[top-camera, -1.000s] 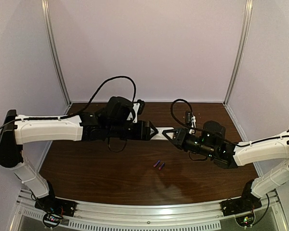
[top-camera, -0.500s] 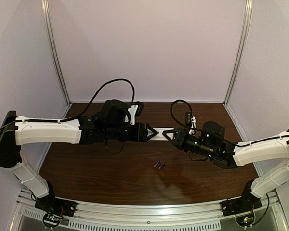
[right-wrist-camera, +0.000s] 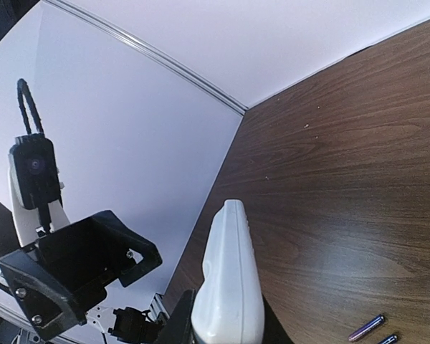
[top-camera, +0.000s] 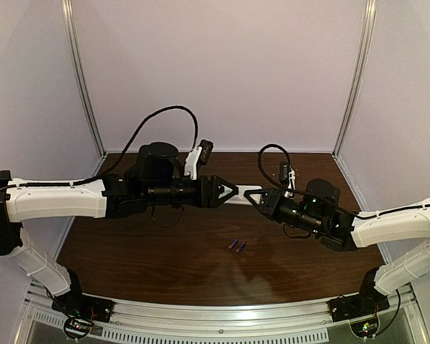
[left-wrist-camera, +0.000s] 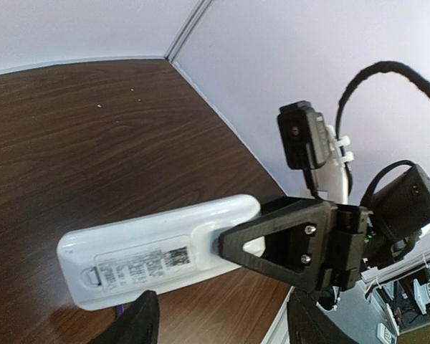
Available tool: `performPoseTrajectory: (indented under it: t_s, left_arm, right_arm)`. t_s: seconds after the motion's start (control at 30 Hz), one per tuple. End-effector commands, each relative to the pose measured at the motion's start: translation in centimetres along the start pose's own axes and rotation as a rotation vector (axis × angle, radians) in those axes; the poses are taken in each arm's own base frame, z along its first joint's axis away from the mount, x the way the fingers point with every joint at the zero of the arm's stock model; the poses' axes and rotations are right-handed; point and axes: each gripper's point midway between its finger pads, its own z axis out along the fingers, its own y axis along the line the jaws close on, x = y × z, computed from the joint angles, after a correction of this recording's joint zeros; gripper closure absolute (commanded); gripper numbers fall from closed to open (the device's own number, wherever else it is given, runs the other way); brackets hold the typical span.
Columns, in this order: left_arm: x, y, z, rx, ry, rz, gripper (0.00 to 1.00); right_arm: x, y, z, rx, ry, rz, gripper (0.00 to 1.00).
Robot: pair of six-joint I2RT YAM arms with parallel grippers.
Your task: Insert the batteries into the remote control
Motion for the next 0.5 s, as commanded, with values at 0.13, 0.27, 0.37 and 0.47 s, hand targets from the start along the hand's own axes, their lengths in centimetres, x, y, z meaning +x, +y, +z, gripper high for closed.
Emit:
performPoseTrajectory:
  t_s: [0.13,0.27,0.37,0.47]
  left_arm:
    - [0.3,5.6,-0.5,-0.316,0.023,-0.017,0.39]
    - [0.1,6.3,-1.1,-0.284,0.013,-0.033,0.4]
    - [-0.4,6.5,-1.9,-0.26,-0.002,-0.019,0.4]
    - [-0.4,7.0,-2.4,-0.243,0.006,-0.023,0.4]
  right_arm:
    - [-0.8,1.2,-0.7,-0.037,-0.027,-0.013,1.0]
    - [-0.5,1.9,-0.8,-0.068,0.0,-0.015,1.0]
    - [-0.3,2.3,-1.2,-0.086,0.016,-0.026,1.0]
    - [-0.1,2.8,-1.4,-0.112,0.031,-0.025,1.0]
